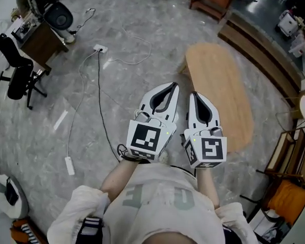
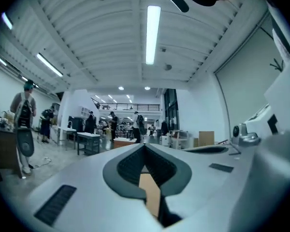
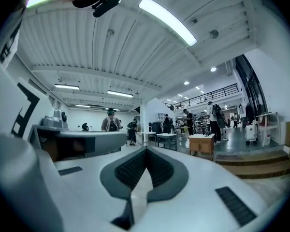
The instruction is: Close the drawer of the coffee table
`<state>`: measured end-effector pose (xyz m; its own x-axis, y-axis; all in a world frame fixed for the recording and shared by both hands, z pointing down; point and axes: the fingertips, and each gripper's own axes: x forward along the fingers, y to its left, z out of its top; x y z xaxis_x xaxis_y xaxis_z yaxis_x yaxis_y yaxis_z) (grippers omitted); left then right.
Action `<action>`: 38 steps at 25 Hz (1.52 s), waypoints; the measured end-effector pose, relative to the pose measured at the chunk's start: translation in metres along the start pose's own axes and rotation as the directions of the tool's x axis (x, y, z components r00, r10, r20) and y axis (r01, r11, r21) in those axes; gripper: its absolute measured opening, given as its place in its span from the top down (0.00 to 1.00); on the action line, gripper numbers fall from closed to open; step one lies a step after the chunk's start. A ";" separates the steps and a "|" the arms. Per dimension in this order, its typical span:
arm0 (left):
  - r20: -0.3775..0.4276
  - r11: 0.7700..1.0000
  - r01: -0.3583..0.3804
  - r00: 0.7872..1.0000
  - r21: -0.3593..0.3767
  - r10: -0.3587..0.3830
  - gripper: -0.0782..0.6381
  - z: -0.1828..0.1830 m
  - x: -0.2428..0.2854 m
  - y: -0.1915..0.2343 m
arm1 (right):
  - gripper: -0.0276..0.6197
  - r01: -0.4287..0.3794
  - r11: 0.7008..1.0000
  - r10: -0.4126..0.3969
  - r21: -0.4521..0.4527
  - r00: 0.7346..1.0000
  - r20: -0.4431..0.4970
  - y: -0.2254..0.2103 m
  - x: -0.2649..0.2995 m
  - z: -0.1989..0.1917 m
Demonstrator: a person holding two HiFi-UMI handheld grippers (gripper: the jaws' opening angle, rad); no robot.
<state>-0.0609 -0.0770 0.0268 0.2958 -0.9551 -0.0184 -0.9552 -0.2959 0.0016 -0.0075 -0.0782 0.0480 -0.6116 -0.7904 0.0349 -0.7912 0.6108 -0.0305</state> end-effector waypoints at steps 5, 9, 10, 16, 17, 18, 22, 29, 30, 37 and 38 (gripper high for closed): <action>0.038 0.990 -0.136 0.990 0.030 0.134 0.88 0.016 -0.035 0.014 | 0.95 -0.029 1.000 0.029 -0.011 0.998 0.048 0.027 -0.008 0.005; 0.000 0.981 -0.185 0.983 0.051 0.185 0.88 -0.005 -0.052 0.018 | 0.95 -0.049 0.999 0.049 0.004 0.998 0.033 0.037 -0.015 -0.004; -0.012 0.980 -0.189 0.982 0.057 0.190 0.88 -0.009 -0.056 0.019 | 0.95 -0.052 0.999 0.052 0.006 0.998 0.031 0.041 -0.016 -0.005; -0.003 0.980 -0.189 0.982 0.066 0.190 0.88 -0.007 -0.060 0.018 | 0.95 -0.053 0.998 0.055 -0.041 0.998 0.042 0.041 -0.018 0.001; -0.002 0.980 -0.188 0.982 0.068 0.189 0.88 -0.006 -0.060 0.018 | 0.95 -0.048 0.998 0.050 -0.051 0.998 0.042 0.040 -0.018 0.001; -0.001 0.980 -0.188 0.982 0.069 0.188 0.88 -0.006 -0.061 0.019 | 0.95 -0.045 0.997 0.048 -0.056 0.998 0.041 0.041 -0.017 0.001; -0.010 0.980 -0.187 0.982 0.066 0.188 0.88 -0.009 -0.062 0.022 | 0.95 -0.049 0.997 0.051 -0.066 0.998 0.028 0.045 -0.019 -0.002; -0.003 0.981 -0.185 0.983 0.064 0.186 0.88 -0.009 -0.063 0.026 | 0.95 -0.036 0.994 0.038 -0.100 0.999 0.011 0.049 -0.019 -0.005; -0.005 0.980 -0.187 0.982 0.065 0.187 0.88 -0.011 -0.064 0.026 | 0.95 -0.036 0.994 0.037 -0.100 0.999 0.011 0.049 -0.019 -0.005; 0.003 0.982 -0.181 0.983 0.058 0.181 0.88 -0.007 -0.065 0.022 | 0.95 -0.035 0.994 0.037 -0.102 0.999 0.016 0.047 -0.023 -0.004; 0.005 0.982 -0.178 0.984 0.060 0.178 0.88 -0.006 -0.065 0.021 | 0.95 -0.036 0.994 0.038 -0.103 0.999 0.016 0.047 -0.023 -0.004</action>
<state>-0.1002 -0.0214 0.0339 0.1212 -0.9924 -0.0225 -0.9913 -0.1199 -0.0552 -0.0310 -0.0311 0.0493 -0.6408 -0.7675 0.0182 -0.7648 0.6402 0.0718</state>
